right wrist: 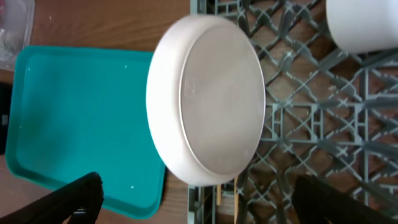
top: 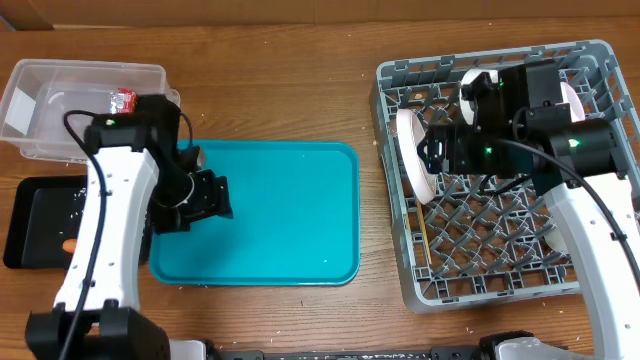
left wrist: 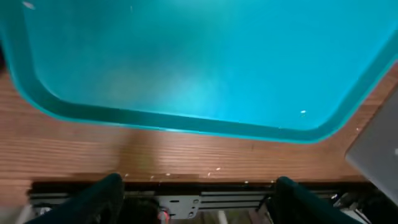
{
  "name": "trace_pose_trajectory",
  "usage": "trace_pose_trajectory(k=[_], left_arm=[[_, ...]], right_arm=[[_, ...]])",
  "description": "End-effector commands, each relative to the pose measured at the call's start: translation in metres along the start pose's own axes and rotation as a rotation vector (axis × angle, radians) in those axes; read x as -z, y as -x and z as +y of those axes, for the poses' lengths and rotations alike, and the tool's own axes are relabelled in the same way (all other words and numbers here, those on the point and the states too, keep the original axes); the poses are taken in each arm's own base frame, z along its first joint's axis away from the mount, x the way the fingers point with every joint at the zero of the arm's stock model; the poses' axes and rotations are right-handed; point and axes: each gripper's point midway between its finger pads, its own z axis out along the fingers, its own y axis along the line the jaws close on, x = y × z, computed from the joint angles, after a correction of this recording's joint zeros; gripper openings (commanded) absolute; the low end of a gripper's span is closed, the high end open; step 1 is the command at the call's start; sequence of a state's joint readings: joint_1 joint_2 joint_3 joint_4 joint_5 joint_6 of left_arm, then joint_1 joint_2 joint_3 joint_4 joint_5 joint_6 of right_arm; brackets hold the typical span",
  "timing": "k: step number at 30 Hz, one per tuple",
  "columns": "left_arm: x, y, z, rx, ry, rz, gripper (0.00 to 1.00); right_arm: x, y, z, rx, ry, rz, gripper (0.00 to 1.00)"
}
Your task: Sort waste into correct bins and load items into the dishwasher
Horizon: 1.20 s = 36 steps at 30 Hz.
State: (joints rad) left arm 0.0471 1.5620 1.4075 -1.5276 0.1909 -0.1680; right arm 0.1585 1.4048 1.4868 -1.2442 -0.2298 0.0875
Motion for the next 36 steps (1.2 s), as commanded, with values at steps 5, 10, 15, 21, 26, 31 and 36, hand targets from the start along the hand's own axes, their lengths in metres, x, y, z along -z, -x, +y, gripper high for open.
trace_pose_trajectory(k=[5, 10, 15, 21, 26, 31, 36], left_arm=[[0.065, -0.012, -0.010, -0.128, -0.038, -0.329, 0.82], [0.098, -0.032, -0.002, -0.151, -0.017, -0.612, 0.90], [0.124, -0.057, 0.004, -0.177, -0.031, -0.928, 1.00], [0.128, -0.082, 0.014, -0.108, -0.068, -1.090, 1.00], [0.127, -0.085, 0.014, -0.065, -0.099, -1.092, 1.00], [0.119, -0.089, 0.016, -0.060, -0.090, -1.057, 1.00], [0.109, -0.095, 0.020, -0.053, -0.078, -1.008, 1.00]], right_arm=[[0.021, 0.000, -0.021, -0.096, -0.082, -0.055, 1.00], [0.045, -0.006, -0.023, -0.080, -0.106, -0.179, 1.00], [0.064, -0.025, -0.023, -0.041, -0.089, -0.377, 1.00], [0.075, -0.062, -0.030, -0.023, -0.095, -0.514, 1.00], [0.070, -0.086, -0.035, -0.033, -0.106, -0.458, 1.00], [0.061, -0.099, -0.039, -0.047, -0.120, -0.386, 1.00], [0.061, -0.099, -0.039, -0.047, -0.120, -0.384, 1.00]])
